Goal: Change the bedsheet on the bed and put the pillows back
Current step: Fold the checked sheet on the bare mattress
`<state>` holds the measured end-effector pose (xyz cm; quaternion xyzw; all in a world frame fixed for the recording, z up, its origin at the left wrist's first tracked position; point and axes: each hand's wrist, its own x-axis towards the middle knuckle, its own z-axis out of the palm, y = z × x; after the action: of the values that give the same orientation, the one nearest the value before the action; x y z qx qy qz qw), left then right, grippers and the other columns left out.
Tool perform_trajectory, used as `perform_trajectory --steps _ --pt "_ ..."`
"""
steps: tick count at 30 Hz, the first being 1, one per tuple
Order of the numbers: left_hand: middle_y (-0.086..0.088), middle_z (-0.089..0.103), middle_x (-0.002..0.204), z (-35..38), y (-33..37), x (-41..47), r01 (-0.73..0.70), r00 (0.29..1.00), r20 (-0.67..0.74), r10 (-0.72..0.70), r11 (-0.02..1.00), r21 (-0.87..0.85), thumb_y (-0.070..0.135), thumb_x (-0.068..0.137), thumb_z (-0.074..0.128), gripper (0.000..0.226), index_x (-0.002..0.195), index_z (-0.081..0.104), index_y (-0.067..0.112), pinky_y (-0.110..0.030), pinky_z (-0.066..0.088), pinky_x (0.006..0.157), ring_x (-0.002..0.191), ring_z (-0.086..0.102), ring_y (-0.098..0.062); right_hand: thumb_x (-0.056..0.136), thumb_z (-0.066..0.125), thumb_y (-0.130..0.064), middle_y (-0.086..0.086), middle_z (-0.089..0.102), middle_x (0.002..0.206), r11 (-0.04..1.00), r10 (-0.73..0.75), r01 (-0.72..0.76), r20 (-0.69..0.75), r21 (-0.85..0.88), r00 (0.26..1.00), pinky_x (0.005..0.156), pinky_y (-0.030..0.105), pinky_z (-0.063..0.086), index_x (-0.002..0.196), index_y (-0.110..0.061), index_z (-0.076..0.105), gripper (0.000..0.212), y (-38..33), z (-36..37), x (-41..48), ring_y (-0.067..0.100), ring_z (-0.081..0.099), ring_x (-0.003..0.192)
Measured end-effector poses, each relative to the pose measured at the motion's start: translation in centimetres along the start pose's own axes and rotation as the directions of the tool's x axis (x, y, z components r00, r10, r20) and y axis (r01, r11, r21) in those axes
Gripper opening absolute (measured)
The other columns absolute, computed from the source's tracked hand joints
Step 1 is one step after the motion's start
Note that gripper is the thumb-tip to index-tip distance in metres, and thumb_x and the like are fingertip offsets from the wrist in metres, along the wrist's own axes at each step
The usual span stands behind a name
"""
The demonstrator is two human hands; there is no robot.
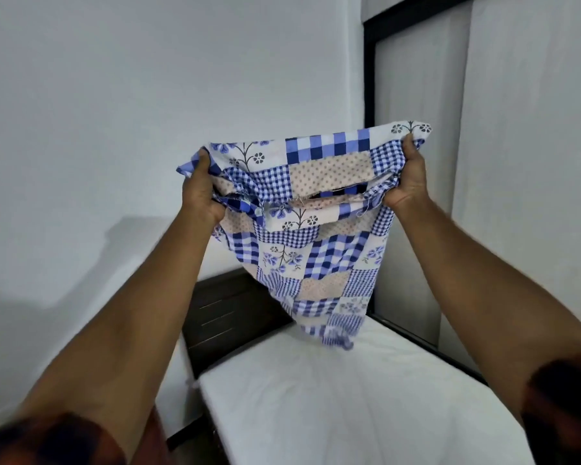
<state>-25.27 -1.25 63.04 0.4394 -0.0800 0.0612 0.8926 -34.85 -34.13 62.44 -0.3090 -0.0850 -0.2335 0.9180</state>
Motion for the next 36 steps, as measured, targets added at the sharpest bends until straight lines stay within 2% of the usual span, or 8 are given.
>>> perform_trajectory --steps 15,21,24,27,29,32,34,36 --pt "-0.01 0.075 0.1 -6.1 19.3 -27.0 -0.228 0.927 -0.259 0.272 0.955 0.19 0.051 0.075 0.082 0.046 0.106 0.071 0.019 -0.059 0.057 0.083 0.092 0.073 -0.035 0.102 0.053 -0.044 0.014 0.074 0.085 0.981 0.14 -0.155 0.119 0.121 0.983 0.063 0.049 0.062 0.098 -0.007 0.066 0.039 -0.3 12.7 -19.3 0.03 0.074 0.074" --pt "-0.004 0.069 0.09 -6.8 24.5 -40.0 -0.295 0.843 -0.383 0.377 0.92 0.256 0.046 0.081 0.079 0.047 0.11 0.065 0.012 -0.038 0.06 0.07 0.075 0.07 -0.024 0.098 0.06 -0.041 0.018 0.07 0.115 0.967 0.213 -0.224 0.1 0.118 0.972 0.092 0.057 0.055 0.118 -0.003 0.064 0.043 -2.0 15.6 -25.3 0.035 0.069 0.105" --pt "0.0 0.06 0.069 -7.0 26.6 -45.6 -0.36 0.745 -0.498 0.444 0.896 0.26 0.037 0.087 0.075 0.026 0.084 0.065 0.013 -0.024 0.048 0.052 0.052 0.056 -0.016 0.095 0.065 -0.033 0.019 0.067 0.126 0.963 0.261 -0.262 0.026 0.069 0.965 0.081 0.052 0.059 0.128 -0.001 0.06 0.047 -2.7 16.2 -25.7 0.037 0.07 0.104" --pt "0.001 0.051 0.062 -7.7 27.5 -50.9 -0.34 0.696 -0.576 0.429 0.903 0.261 0.028 0.091 0.068 0.024 0.073 0.059 0.015 -0.017 0.037 0.04 0.038 0.044 -0.011 0.1 0.056 -0.022 0.013 0.067 0.113 0.937 0.259 -0.268 -0.068 -0.226 0.964 0.071 0.033 0.055 0.1 -0.005 0.061 0.018 -3.8 16.5 -29.5 0.024 0.066 0.088" --pt "-0.001 0.045 0.067 -8.7 27.3 -53.4 -0.215 0.724 -0.53 0.44 0.875 0.433 0.022 0.094 0.061 0.026 0.075 0.046 0.015 -0.014 0.036 0.037 0.038 0.044 -0.009 0.098 0.054 -0.015 0.009 0.062 0.099 0.762 0.167 -0.116 0.021 -0.638 0.986 0.073 0.031 0.053 0.093 -0.009 0.061 0.011 -4.4 15.7 -32.3 0.023 0.058 0.091" --pt "-0.011 0.043 0.07 -11.4 25.5 -58.2 0.059 0.816 -0.353 0.458 0.541 0.839 0.008 0.09 0.051 0.025 0.069 0.038 0.01 -0.017 0.042 0.043 0.047 0.059 0.001 0.09 0.061 -0.006 0.01 0.062 0.096 0.271 0.196 0.202 0.259 -0.941 0.946 0.076 0.037 0.051 0.103 -0.009 0.066 0.014 -3.9 14.5 -35.9 0.027 0.055 0.083" --pt "-0.03 0.059 0.085 -15.5 23.9 -60.0 0.264 0.814 -0.388 0.432 0.321 0.91 0.014 0.063 0.054 0.019 0.079 0.053 0.003 -0.036 0.052 0.064 0.087 0.072 -0.027 0.088 0.066 -0.01 0.011 0.064 0.097 0.286 0.254 0.157 0.232 -0.945 0.939 0.074 0.038 0.05 0.096 -0.012 0.064 0.008 -2.8 13.5 -37.1 0.028 0.057 0.082" --pt "-0.026 0.065 0.112 -19.1 23.2 -60.6 0.393 0.774 -0.436 0.459 0.191 0.899 0.017 0.061 0.055 0.05 0.109 0.062 0.004 -0.042 0.055 0.087 0.107 0.065 -0.04 0.087 0.07 -0.02 0.012 0.069 0.109 0.619 0.405 -0.238 0.044 -0.749 0.913 0.078 0.039 0.055 0.094 -0.012 0.065 0.013 2.0 11.5 -31.8 0.028 0.065 0.091"
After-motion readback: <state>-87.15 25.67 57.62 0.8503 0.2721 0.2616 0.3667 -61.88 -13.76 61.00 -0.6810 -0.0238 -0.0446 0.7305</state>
